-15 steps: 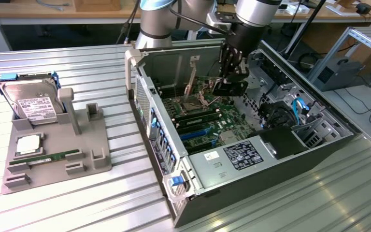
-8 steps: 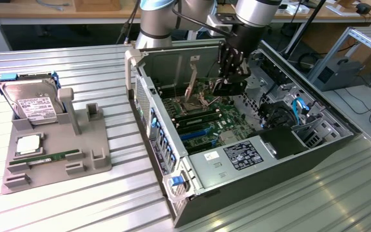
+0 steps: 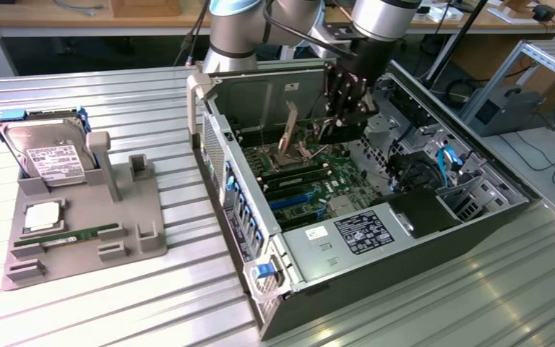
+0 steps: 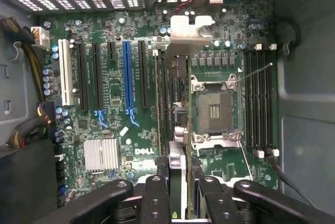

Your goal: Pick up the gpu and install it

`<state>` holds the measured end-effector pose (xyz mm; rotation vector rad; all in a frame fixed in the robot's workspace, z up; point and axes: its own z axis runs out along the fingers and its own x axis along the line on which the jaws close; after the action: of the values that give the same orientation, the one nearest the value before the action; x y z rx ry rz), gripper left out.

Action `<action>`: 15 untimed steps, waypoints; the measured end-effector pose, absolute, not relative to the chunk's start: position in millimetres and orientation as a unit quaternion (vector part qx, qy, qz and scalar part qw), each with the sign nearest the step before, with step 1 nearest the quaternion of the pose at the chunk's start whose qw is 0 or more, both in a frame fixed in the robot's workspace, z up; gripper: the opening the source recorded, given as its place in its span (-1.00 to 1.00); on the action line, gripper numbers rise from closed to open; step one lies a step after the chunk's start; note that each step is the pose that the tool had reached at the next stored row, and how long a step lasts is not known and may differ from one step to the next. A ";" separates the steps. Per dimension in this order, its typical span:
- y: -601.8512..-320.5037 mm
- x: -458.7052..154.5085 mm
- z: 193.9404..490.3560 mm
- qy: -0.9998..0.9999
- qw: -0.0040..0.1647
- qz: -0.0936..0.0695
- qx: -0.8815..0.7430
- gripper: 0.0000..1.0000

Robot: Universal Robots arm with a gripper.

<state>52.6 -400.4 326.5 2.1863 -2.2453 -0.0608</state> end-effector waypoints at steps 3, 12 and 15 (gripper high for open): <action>-400.8 52.6 326.2 -0.710 0.004 -0.019 0.704 -0.47; -413.0 52.6 326.2 -0.710 0.004 -0.019 0.704 -0.47; -415.9 52.6 326.1 -0.710 0.004 -0.019 0.704 -0.47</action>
<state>52.6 -415.9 326.1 2.2073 -2.2241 -0.0606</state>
